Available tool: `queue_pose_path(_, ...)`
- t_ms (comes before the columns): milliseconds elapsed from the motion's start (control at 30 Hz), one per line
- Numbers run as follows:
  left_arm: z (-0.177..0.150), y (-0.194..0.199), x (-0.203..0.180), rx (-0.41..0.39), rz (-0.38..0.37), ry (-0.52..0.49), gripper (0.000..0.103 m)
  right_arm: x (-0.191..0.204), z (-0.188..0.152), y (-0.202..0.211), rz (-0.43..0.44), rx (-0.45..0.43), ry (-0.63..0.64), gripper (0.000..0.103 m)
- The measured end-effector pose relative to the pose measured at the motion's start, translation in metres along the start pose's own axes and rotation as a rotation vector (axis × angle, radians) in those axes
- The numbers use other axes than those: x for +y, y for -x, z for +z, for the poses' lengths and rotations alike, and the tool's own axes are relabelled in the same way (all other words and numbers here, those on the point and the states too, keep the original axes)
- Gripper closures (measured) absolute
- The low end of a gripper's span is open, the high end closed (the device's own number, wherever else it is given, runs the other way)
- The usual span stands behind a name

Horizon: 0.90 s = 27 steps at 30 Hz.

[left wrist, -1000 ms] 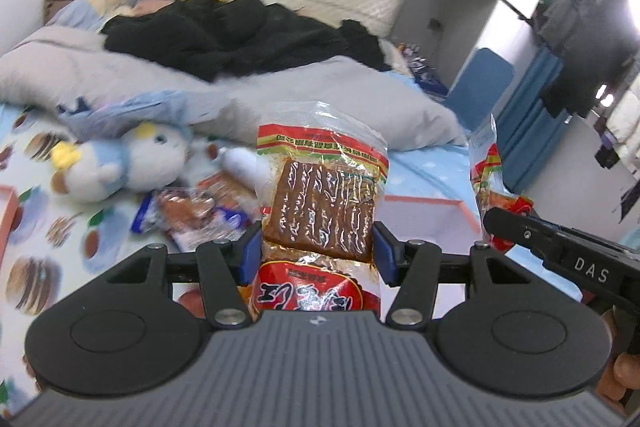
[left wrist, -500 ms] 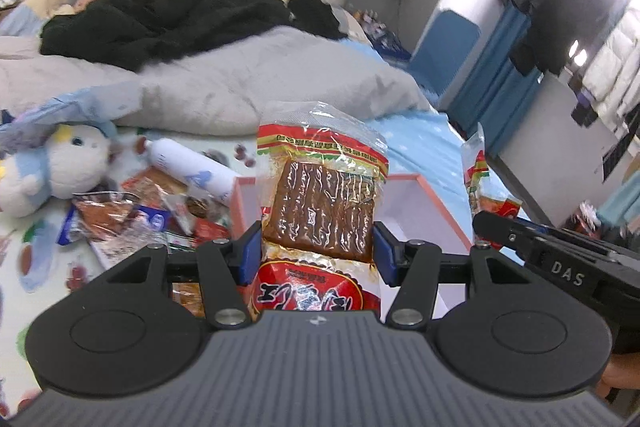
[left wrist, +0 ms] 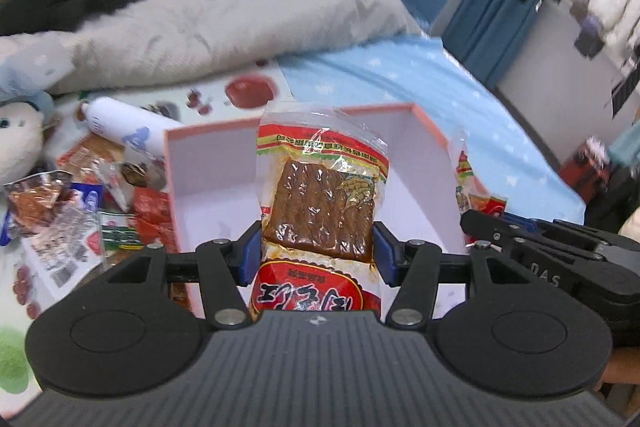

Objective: Organize snacks
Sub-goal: 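Drop meat-strip pack into pink box with left gripper while right drops red packet, then withdraw both grippers from the box back toward the snack pile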

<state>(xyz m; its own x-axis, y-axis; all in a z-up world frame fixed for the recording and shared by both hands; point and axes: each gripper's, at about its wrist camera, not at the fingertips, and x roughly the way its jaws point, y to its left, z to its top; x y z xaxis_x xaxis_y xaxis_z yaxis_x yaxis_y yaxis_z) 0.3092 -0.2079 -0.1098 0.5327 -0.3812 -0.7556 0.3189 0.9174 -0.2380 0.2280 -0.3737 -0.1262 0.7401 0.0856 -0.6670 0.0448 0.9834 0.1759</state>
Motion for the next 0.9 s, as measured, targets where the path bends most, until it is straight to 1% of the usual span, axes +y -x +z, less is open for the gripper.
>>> queue_pose_path(67, -0.003, -0.013, -0.003, 0.017, 0.013, -0.015, 0.042, -0.005, -0.005, -0.006, -0.001, 0.023, -0.011, 0.086)
queue_pose_path(167, -0.005, -0.029, -0.002, 0.047, -0.008, 0.002, 0.041, -0.013, -0.01, -0.017, -0.008, 0.056, -0.021, 0.086)
queue_pose_path(233, -0.005, -0.038, -0.001, 0.06, -0.005, 0.001, 0.041, -0.019, -0.012, -0.026, -0.016, 0.081, -0.032, 0.085)
queue_pose_path(300, -0.004, -0.044, 0.0, 0.068, -0.007, -0.003, 0.041, -0.023, -0.016, -0.033, -0.021, 0.1, -0.039, 0.084)
queue_pose_path(333, -0.004, -0.046, 0.002, 0.073, -0.015, 0.0, 0.041, -0.026, -0.017, -0.037, -0.027, 0.106, -0.048, 0.079)
queue_pose_path(367, -0.005, -0.048, 0.003, 0.081, -0.028, 0.007, 0.041, -0.027, -0.018, -0.039, -0.035, 0.108, -0.057, 0.078)
queue_pose_path(400, -0.005, -0.05, 0.004, 0.09, -0.04, 0.015, 0.032, -0.029, -0.02, -0.041, -0.042, 0.114, -0.063, 0.077)
queue_pose_path(433, -0.005, -0.05, 0.005, 0.096, -0.041, 0.021, 0.025, -0.029, -0.02, -0.043, -0.043, 0.121, -0.067, 0.073)
queue_pose_path(467, -0.005, -0.051, 0.006, 0.099, -0.031, 0.023, 0.016, -0.031, -0.022, -0.044, -0.04, 0.124, -0.076, 0.069)
queue_pose_path(500, -0.006, -0.05, 0.007, 0.092, -0.027, 0.021, 0.016, -0.033, -0.023, -0.045, -0.037, 0.127, -0.088, 0.064)
queue_pose_path(533, -0.005, -0.048, 0.008, 0.084, -0.028, 0.019, 0.016, -0.033, -0.025, -0.045, -0.043, 0.131, -0.097, 0.054)
queue_pose_path(567, -0.005, -0.046, 0.009, 0.079, -0.03, 0.018, 0.016, -0.033, -0.025, -0.044, -0.049, 0.13, -0.099, 0.05)
queue_pose_path(667, -0.002, -0.037, 0.012, 0.06, -0.028, 0.017, 0.015, -0.03, -0.027, -0.039, -0.061, 0.128, -0.101, 0.052)
queue_pose_path(733, -0.001, -0.027, 0.014, 0.042, -0.021, 0.012, 0.015, -0.028, -0.025, -0.034, -0.05, 0.119, -0.104, 0.052)
queue_pose_path(900, 0.001, 0.005, 0.015, -0.006, -0.009, 0.003, 0.015, -0.018, -0.017, -0.012, -0.032, 0.065, -0.099, 0.052)
